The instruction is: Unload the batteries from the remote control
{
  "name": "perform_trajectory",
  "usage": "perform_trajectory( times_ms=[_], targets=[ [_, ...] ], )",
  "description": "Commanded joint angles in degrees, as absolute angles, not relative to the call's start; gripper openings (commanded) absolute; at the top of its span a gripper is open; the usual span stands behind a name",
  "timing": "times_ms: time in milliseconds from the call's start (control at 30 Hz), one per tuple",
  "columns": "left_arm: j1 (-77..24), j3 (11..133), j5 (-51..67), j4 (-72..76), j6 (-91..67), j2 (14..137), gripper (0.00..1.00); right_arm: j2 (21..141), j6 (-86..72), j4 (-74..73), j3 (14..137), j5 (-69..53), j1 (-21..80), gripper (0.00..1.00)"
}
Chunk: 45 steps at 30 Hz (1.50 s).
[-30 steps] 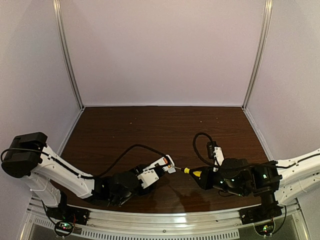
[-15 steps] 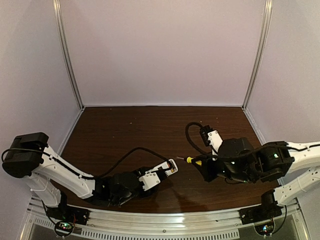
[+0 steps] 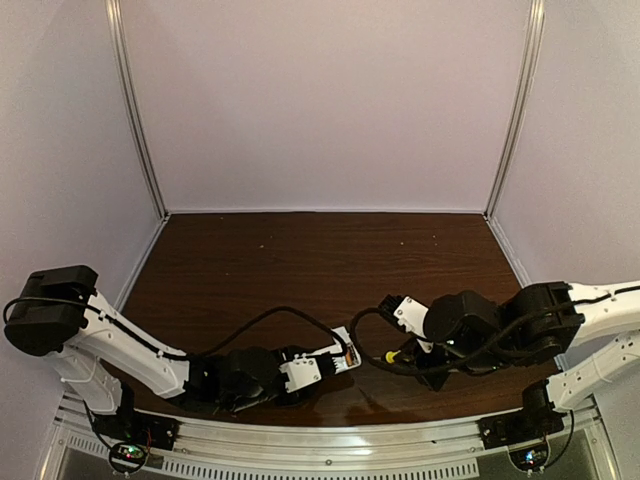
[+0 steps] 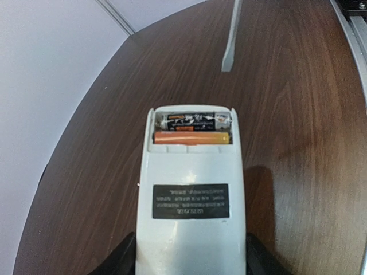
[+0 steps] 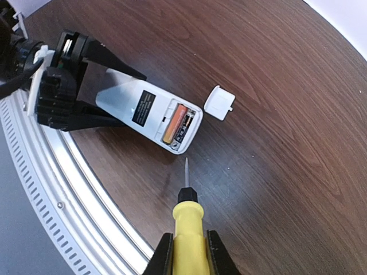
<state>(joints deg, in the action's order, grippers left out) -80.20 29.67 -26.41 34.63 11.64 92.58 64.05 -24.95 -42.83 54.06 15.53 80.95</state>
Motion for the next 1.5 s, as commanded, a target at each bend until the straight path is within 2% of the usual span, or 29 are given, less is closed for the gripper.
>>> perform_trajectory(
  times_ms=[0,533,1033,1467],
  targets=[
    [-80.3,29.9,-21.5,33.5,10.4,91.0,0.00,65.0,-20.2,-44.6,54.4,12.0,82.6,0.00],
    [-80.3,32.4,-11.5,25.2,7.8,87.5,0.00,70.0,-11.8,-43.4,57.9,14.5,91.6,0.00],
    [-80.3,32.6,-11.0,24.1,7.5,86.4,0.00,71.2,-13.2,-47.7,61.3,22.8,92.3,0.00],
    [-80.3,32.5,-11.3,24.2,7.6,85.9,0.00,72.9,-13.5,-48.7,61.1,22.1,92.4,0.00]
  ],
)
